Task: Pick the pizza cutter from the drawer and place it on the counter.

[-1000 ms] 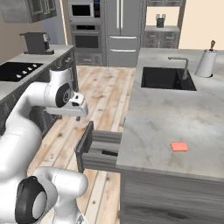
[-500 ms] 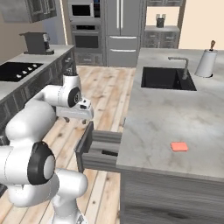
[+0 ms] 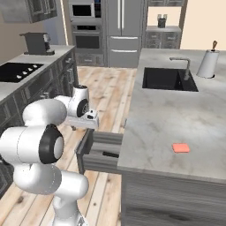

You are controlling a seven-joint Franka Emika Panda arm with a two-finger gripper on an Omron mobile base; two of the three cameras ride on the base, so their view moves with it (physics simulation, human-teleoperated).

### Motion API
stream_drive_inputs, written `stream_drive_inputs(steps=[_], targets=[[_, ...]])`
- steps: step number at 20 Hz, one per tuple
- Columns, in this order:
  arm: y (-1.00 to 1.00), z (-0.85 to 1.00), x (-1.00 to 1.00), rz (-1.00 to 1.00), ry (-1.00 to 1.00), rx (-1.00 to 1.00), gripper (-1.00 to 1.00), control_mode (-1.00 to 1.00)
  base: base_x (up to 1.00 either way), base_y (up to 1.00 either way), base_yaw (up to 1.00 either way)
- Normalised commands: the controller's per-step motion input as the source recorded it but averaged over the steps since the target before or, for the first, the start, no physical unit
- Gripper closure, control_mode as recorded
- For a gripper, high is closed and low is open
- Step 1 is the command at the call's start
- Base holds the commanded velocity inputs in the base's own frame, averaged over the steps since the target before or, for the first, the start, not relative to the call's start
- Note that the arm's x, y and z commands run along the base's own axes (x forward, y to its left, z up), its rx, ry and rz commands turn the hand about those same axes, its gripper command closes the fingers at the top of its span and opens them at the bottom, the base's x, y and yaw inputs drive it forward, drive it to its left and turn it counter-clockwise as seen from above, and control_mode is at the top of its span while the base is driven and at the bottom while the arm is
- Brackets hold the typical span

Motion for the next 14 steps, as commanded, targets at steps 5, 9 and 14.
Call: stream_drive_inputs(steps=[5, 9, 14], targets=[[0.08, -0.65, 0.07, 0.00, 0.05, 0.01, -1.00, -1.00, 0.00, 0.00, 0.00], [0.19, -0.59, 0.11, 0.00, 0.08, 0.00, -1.00, -1.00, 0.00, 0.00, 0.00], [0.40, -0.59, 0.08, 0.00, 0.11, 0.00, -1.00, -1.00, 0.00, 0.00, 0.00]])
